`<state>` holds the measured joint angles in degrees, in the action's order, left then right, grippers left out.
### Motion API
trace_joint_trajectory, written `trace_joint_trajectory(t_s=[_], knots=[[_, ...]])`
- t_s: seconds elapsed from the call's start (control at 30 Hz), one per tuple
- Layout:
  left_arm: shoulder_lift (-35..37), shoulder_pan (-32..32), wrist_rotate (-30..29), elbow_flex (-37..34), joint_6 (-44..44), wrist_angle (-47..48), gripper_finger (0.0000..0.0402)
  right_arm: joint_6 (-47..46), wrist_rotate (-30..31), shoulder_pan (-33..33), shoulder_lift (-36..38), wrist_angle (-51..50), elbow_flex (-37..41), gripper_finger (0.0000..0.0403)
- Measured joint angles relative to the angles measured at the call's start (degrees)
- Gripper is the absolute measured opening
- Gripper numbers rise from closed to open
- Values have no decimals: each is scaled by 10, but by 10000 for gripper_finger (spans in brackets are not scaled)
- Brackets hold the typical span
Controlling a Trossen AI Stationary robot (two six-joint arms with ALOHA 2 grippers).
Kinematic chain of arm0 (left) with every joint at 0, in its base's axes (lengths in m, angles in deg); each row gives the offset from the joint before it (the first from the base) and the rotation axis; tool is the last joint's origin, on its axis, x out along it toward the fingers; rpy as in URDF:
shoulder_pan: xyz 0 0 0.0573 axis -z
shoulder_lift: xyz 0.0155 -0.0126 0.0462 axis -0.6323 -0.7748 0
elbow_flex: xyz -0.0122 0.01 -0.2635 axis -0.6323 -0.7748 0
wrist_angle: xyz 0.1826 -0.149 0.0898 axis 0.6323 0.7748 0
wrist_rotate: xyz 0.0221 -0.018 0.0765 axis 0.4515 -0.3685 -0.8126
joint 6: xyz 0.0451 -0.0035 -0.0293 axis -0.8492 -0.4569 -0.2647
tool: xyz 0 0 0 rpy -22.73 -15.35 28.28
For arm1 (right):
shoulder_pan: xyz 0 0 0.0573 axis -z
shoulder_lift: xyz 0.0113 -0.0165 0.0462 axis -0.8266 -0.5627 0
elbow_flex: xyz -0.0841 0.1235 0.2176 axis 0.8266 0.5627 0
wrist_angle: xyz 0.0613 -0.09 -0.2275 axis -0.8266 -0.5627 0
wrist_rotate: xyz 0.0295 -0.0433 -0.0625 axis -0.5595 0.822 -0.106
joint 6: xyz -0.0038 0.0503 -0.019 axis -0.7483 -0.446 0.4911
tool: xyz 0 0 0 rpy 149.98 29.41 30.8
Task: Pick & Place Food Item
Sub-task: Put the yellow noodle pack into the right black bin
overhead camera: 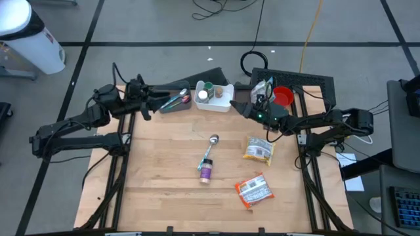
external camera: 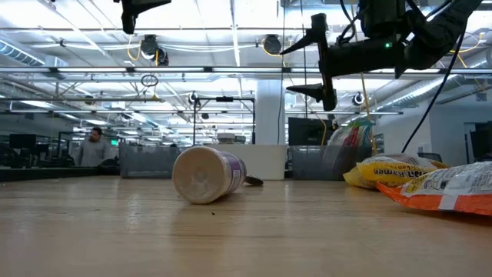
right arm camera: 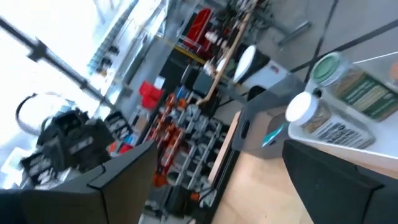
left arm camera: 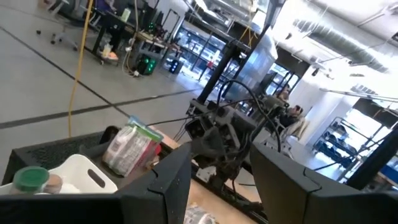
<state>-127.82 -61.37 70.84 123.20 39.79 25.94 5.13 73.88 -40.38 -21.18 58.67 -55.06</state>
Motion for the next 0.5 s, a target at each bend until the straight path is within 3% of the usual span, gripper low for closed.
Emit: trace_joint_trajectory(t_s=[0.37, 0.5], knots=[[0, 0, -7, 0, -25, -65, 170, -14, 31, -1, 0, -3, 0, 339], [0, 0, -6, 0, -60, -60, 170, -6, 16, -2, -1, 66, -2, 339]])
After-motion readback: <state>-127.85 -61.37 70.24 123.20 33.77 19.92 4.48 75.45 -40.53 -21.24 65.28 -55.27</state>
